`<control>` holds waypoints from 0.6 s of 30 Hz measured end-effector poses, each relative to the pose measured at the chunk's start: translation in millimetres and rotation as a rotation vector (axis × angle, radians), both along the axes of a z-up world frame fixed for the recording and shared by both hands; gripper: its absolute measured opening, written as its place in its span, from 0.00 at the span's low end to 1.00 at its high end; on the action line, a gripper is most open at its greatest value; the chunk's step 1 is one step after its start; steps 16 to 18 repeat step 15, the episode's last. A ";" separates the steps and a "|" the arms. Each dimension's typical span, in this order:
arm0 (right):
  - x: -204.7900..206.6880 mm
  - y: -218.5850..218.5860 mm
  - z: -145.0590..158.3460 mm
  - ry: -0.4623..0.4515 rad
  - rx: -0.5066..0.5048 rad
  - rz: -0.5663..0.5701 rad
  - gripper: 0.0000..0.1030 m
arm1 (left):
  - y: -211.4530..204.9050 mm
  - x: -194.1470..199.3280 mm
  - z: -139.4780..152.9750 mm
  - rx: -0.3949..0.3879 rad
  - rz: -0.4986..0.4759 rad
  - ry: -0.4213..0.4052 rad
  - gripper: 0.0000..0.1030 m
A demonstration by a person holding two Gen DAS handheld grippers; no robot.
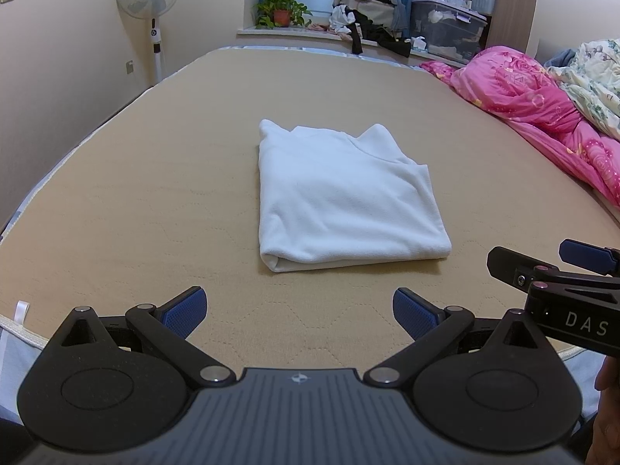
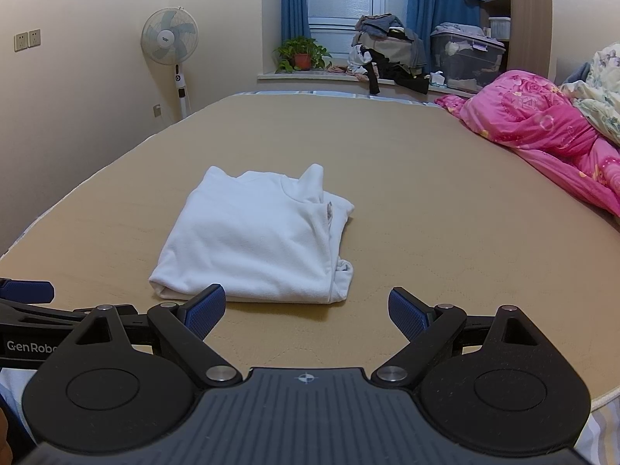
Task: Fold small clothes
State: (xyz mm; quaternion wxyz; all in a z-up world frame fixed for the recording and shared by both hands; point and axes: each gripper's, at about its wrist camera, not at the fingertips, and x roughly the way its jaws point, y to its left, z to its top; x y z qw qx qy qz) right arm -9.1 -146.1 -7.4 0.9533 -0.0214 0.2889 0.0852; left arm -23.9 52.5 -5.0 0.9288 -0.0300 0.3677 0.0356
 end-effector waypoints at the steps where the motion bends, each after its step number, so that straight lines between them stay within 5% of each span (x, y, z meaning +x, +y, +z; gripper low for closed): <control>1: 0.0 -0.2 0.0 0.000 0.000 0.000 0.89 | -0.4 0.1 -0.1 0.001 0.001 -0.001 0.99; 18: 3.1 -6.3 -1.6 0.005 0.005 0.007 0.89 | -1.4 0.3 -0.2 0.006 0.004 -0.006 0.99</control>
